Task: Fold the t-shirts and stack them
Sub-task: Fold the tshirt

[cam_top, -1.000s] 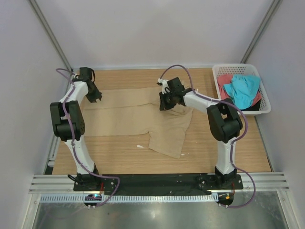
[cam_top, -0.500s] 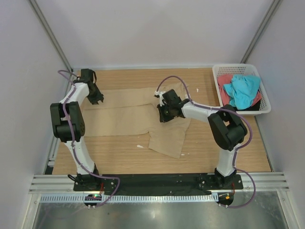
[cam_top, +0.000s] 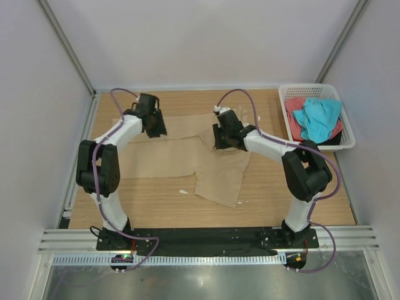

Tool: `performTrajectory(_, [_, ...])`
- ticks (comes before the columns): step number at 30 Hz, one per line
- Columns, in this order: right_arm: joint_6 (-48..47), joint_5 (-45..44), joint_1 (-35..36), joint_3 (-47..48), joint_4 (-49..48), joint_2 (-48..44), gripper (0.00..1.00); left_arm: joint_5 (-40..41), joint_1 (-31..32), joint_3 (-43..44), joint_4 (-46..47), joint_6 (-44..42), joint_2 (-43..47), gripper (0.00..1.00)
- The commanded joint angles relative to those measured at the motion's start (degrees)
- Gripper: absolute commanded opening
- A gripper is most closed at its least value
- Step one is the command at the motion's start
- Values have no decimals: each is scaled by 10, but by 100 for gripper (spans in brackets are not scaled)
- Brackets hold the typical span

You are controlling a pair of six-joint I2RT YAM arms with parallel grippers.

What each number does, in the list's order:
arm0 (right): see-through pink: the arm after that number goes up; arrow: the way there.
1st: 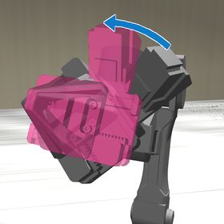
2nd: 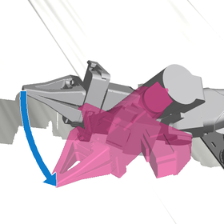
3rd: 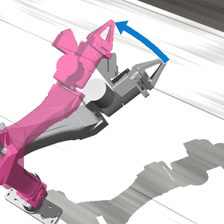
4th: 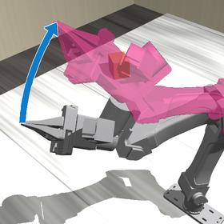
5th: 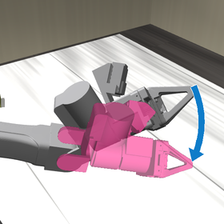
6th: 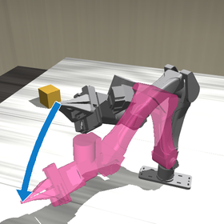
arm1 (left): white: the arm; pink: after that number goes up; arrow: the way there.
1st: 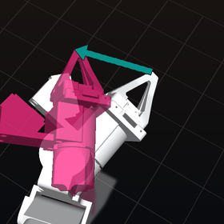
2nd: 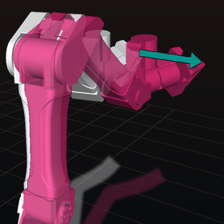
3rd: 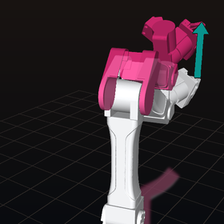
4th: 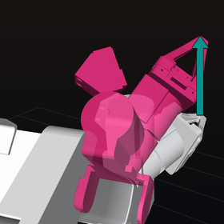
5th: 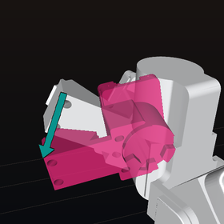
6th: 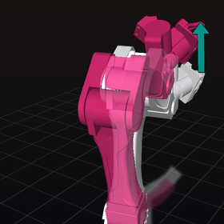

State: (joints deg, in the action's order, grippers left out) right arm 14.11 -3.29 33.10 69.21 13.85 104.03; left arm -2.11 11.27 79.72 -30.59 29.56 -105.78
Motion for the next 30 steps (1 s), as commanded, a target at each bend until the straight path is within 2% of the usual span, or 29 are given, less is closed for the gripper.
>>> performTrajectory(1, [43, -104, -32, 44, 34, -44, 38, 44, 73, -3, 72, 6, 37, 36])
performTrajectory(8, [72, -59, -122, 54, 88, -39, 39, 140, 204, 5, 156, 21, 7, 38])
performTrajectory(12, [59, -16, -144, 43, 82, -34, 40, 177, 268, 20, 213, -5, -34, 41])
performTrajectory(15, [49, -1, -146, 37, 79, -30, 41, 201, 300, 52, 221, -28, -74, 43])
performTrajectory(23, [32, 21, -147, 15, 67, -15, 41, 208, 321, 118, 221, -49, -149, 47])
performTrajectory(26, [35, 50, -148, 0, 55, -14, 41, 213, 329, 118, 226, -64, -155, 48])
performTrajectory(30, [31, 40, -148, -20, 47, -12, 40, 232, 339, 98, 239, -84, -155, 49])
